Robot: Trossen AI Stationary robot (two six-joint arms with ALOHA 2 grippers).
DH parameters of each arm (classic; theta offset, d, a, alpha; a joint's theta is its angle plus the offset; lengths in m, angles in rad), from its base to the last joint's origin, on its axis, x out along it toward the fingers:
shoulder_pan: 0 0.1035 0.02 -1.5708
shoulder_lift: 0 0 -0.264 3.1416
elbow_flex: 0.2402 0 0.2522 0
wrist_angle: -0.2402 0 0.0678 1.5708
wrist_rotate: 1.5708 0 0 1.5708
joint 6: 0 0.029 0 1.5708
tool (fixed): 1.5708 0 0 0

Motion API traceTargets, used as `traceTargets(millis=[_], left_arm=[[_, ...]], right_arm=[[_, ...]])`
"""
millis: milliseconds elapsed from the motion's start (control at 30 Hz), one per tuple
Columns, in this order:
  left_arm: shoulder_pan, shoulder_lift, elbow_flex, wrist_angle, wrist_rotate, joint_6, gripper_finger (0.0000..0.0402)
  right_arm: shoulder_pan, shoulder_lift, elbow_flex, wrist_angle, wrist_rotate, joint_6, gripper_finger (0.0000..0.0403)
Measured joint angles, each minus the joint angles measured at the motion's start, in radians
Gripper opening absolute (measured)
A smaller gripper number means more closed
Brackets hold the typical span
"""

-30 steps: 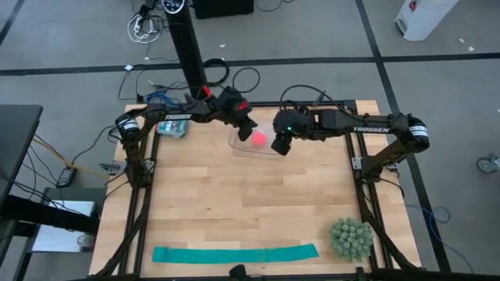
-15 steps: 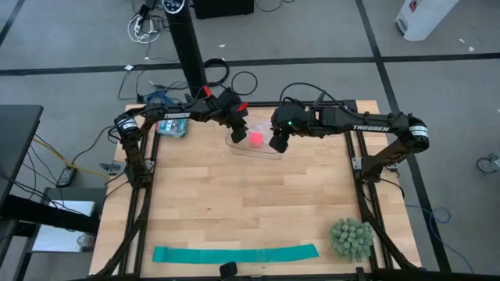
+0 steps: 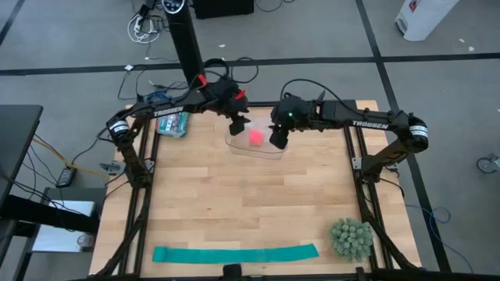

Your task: Roll bandage

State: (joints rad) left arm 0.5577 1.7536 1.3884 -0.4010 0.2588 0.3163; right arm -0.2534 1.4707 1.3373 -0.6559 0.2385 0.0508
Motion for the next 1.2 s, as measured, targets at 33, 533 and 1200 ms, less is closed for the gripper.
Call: traceTargets(millis=[33, 533, 1200], left_arm=[[-0.002, -0.011, 0.000, -0.015, 0.001, 0.009, 0.0213], [-0.183, -0.269, -0.207, 0.167, -0.013, 0.120, 0.0214], [-0.193, -0.502, -0.675, 0.668, -0.186, -0.065, 0.0214]], right_arm=[[-0.009, 0.006, 0.000, 0.009, -0.016, -0.004, 0.0172], [-0.187, 0.309, 0.111, 0.126, -0.178, -0.197, 0.0169], [-0.132, 0.553, 0.172, 0.020, -0.159, -0.461, 0.0141]])
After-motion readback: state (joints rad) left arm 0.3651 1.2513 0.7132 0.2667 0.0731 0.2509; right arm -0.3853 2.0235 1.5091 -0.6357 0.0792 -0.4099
